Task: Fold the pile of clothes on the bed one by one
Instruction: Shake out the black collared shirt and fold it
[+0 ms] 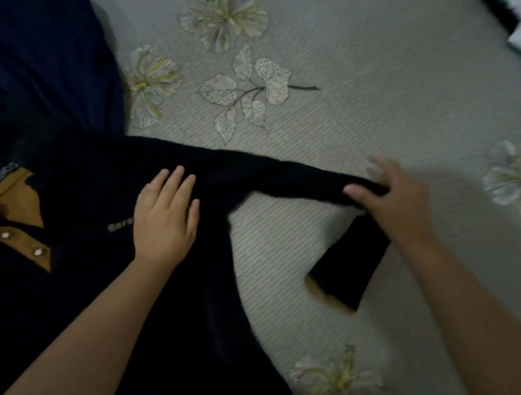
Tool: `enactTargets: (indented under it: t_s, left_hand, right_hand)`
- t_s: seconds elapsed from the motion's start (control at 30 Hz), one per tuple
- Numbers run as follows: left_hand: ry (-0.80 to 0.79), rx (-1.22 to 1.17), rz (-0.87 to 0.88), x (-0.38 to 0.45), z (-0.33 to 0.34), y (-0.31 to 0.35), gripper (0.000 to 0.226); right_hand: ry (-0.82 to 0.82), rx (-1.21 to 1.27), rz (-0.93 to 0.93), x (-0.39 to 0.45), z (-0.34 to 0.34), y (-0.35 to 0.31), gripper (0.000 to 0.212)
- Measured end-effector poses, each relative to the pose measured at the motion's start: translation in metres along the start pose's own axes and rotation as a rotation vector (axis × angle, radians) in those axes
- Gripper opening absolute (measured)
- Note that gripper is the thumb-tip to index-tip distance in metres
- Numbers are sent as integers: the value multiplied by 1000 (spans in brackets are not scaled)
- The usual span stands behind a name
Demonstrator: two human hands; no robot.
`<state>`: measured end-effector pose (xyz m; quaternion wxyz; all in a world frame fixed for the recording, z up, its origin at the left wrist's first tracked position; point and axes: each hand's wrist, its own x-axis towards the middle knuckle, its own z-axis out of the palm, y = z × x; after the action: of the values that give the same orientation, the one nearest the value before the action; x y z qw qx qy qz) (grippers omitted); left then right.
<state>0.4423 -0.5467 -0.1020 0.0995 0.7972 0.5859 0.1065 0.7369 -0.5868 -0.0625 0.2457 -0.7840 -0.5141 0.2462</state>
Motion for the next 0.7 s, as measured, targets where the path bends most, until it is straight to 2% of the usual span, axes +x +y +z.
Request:
enactTargets:
  t_s: [0.1,0.17,0.2,0.23,0.3,0.37,0.43,0.5,0.57,0.7]
  left_hand:
    - [76,-47,88,26,7,27,35]
    - [18,-63,90,37,15,43,40]
    - [-59,-62,73,39,21,51,47]
    - [-135,-47,40,40,25,56,56]
    - [-229,18,-31,39,34,59,73]
    - [-228,51,-55,39,40,58,78]
    - [-220,61,-75,39,43,57,79]
    - [-225,72,-109,38,45,58,82]
    - [-216,70,-146,38,45,59,85]
    - [-216,66,-161,40,44,59,88]
  right_hand:
    - [128,-191,-278,53,-53,-2,71]
    - [156,-327,-458,75,-64,7,58]
    - [158,-399,-485,82,-63,15,55]
    - [145,-450,-445,84,-60,24,56]
    - [98,-459,-191,83,-48,46,56]
    - [97,-306,88,79,-35,62,56]
    - [138,-224,239,73,-18,66,60]
    - [192,-210,243,63,2,64,53]
    - [239,-174,162,57,14,57,44]
    - [330,23,121,75,-22,55,40]
